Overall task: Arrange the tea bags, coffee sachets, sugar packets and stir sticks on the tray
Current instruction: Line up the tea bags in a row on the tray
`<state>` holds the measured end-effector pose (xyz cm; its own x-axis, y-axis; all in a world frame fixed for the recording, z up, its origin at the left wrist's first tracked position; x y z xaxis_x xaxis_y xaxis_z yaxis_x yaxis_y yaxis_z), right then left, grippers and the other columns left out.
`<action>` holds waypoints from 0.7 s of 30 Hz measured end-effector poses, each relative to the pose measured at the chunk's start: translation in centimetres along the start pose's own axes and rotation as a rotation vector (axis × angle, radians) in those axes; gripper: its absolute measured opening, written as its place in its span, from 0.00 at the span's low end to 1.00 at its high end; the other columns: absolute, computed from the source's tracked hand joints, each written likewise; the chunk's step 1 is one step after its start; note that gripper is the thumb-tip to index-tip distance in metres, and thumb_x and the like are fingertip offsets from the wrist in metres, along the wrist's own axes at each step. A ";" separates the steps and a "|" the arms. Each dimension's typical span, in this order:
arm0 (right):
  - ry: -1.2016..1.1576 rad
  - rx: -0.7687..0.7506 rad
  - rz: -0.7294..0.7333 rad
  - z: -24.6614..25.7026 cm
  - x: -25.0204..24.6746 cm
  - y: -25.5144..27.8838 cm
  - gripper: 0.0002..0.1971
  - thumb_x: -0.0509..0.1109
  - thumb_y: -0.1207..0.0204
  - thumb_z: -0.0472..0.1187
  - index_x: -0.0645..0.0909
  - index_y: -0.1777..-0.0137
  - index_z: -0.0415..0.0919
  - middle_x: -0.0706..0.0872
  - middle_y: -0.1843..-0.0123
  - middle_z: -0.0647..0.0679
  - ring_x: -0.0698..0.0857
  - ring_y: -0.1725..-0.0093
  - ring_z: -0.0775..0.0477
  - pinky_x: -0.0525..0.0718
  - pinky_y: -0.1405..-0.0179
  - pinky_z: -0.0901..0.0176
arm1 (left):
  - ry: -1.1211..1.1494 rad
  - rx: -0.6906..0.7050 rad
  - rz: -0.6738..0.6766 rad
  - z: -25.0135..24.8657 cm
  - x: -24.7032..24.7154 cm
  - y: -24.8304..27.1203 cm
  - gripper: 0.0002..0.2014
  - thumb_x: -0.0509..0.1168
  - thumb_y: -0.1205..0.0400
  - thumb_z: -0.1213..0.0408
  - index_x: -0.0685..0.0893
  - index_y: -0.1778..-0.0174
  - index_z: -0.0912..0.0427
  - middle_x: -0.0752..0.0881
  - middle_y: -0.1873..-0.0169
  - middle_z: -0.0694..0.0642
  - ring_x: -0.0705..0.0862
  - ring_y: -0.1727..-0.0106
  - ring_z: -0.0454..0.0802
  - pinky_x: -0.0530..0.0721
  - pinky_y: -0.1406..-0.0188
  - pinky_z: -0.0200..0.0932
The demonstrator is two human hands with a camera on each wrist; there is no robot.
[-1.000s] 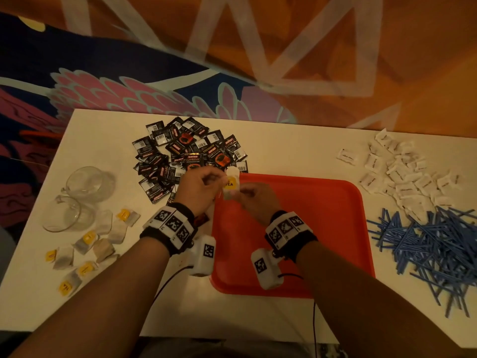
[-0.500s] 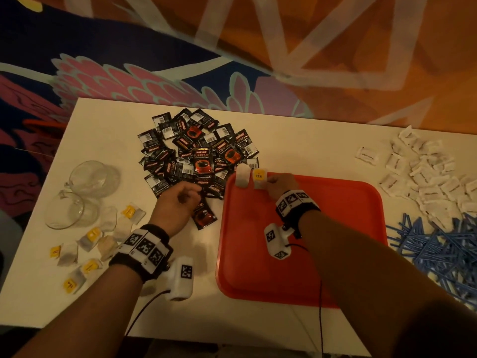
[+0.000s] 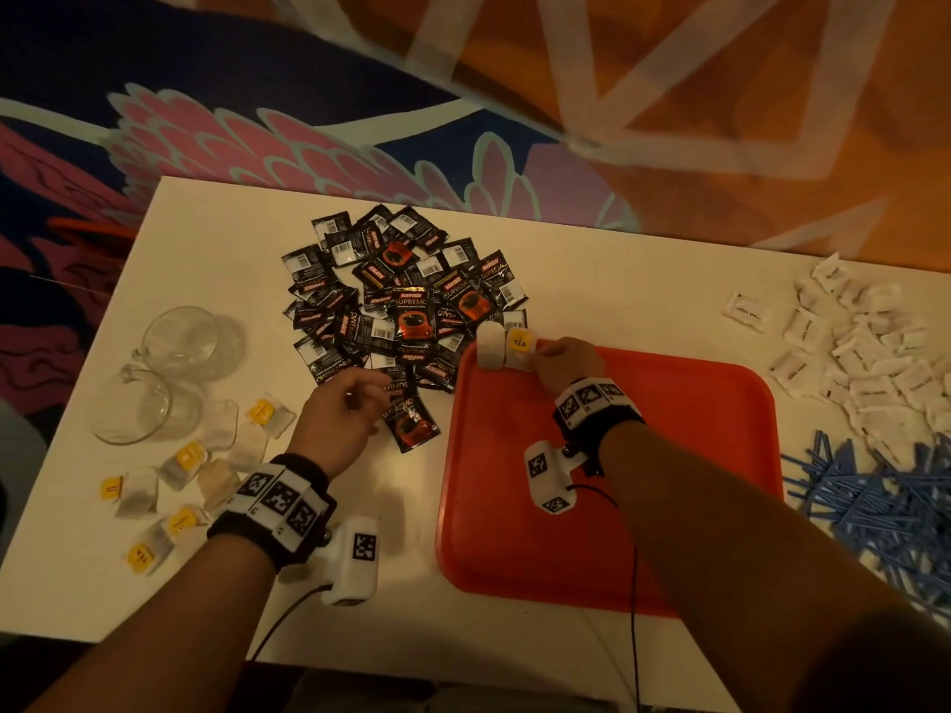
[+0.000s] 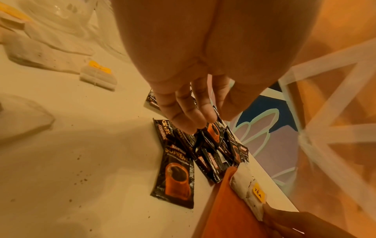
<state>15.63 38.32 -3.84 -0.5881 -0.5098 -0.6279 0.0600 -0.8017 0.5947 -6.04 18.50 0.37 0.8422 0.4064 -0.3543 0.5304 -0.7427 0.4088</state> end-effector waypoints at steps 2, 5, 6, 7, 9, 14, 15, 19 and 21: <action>-0.048 0.012 -0.067 -0.2 -0.1 0.3 0.08 0.72 0.22 0.43 0.85 0.44 0.50 0.87 0.41 0.51 0.85 0.47 0.49 0.85 0.53 0.60 | -0.005 0.005 0.000 0.0 0.1 0.0 0.09 0.65 0.14 0.66 0.84 0.52 0.45 0.85 0.48 0.51 0.85 0.47 0.54 0.88 0.54 0.53; -0.037 -0.045 -0.081 -0.1 0.1 0.5 0.11 0.67 0.21 0.38 0.87 0.44 0.51 0.87 0.40 0.54 0.84 0.54 0.55 0.81 0.61 0.67 | -0.008 0.000 0.007 0.1 0.2 0.1 0.09 0.65 0.14 0.66 0.84 0.52 0.45 0.84 0.48 0.51 0.85 0.46 0.55 0.88 0.54 0.53; -0.030 -0.062 -0.071 -0.1 0.1 0.5 0.12 0.66 0.20 0.38 0.88 0.43 0.51 0.87 0.41 0.54 0.81 0.60 0.59 0.77 0.68 0.71 | -0.003 -0.007 0.008 0.1 0.2 0.1 0.10 0.65 0.14 0.67 0.84 0.52 0.45 0.84 0.48 0.51 0.85 0.46 0.56 0.88 0.54 0.54; -0.036 -0.072 -0.065 -0.2 0.1 0.6 0.13 0.65 0.19 0.38 0.88 0.41 0.52 0.87 0.42 0.54 0.78 0.64 0.62 0.73 0.73 0.72 | -0.003 -0.013 0.009 0.0 0.3 0.2 0.11 0.65 0.14 0.69 0.84 0.53 0.46 0.84 0.49 0.50 0.85 0.46 0.56 0.88 0.53 0.54; -0.058 -0.081 -0.080 -0.4 0.0 0.8 0.12 0.66 0.19 0.39 0.88 0.43 0.53 0.87 0.43 0.53 0.78 0.65 0.62 0.71 0.75 0.72 | -0.033 -0.008 0.010 -0.1 0.6 0.3 0.12 0.65 0.15 0.71 0.84 0.53 0.46 0.85 0.50 0.47 0.85 0.47 0.53 0.88 0.49 0.57; -0.046 -0.152 -0.093 -0.6 -0.2 1.3 0.12 0.67 0.20 0.36 0.87 0.43 0.51 0.89 0.42 0.51 0.82 0.54 0.55 0.80 0.60 0.68 | -0.600 0.278 0.122 -2.5 3.4 0.2 0.15 0.65 0.15 0.68 0.83 0.34 0.53 0.79 0.43 0.50 0.77 0.39 0.49 0.76 0.34 0.48; 0.000 -0.187 -0.074 -0.5 -0.2 1.6 0.13 0.66 0.18 0.35 0.87 0.40 0.50 0.88 0.40 0.50 0.82 0.51 0.55 0.81 0.54 0.67 | -0.714 0.338 0.182 -3.2 4.5 0.2 0.17 0.63 0.14 0.66 0.81 0.29 0.53 0.78 0.38 0.51 0.74 0.35 0.51 0.72 0.33 0.47; 0.246 -0.357 0.028 -0.1 0.2 2.4 0.17 0.67 0.19 0.33 0.82 0.31 0.46 0.81 0.28 0.45 0.79 0.31 0.45 0.76 0.30 0.56 | -1.048 0.503 0.332 -4.8 8.3 -0.8 0.27 0.59 0.14 0.60 0.65 0.16 0.52 0.68 0.20 0.52 0.68 0.29 0.54 0.72 0.30 0.50; 0.358 -0.384 0.080 -0.3 0.6 2.4 0.22 0.68 0.19 0.33 0.78 0.27 0.47 0.76 0.24 0.45 0.72 0.24 0.43 0.69 0.25 0.54 | -1.124 0.481 0.391 -5.1 9.6 -1.5 0.31 0.61 0.15 0.59 0.60 0.15 0.53 0.62 0.17 0.53 0.69 0.27 0.56 0.74 0.29 0.53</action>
<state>15.67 36.02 -2.95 -0.2613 -0.5947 -0.7603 0.4237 -0.7784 0.4633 1.75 26.21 0.65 0.2640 -0.3769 -0.8878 -0.0187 -0.9223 0.3860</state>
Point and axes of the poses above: each hand's wrist, its own y-axis away from the middle knuckle, its own x-axis out of the palm, z = x × y, the point moved 4 cm from there along -y, towards the middle knuckle
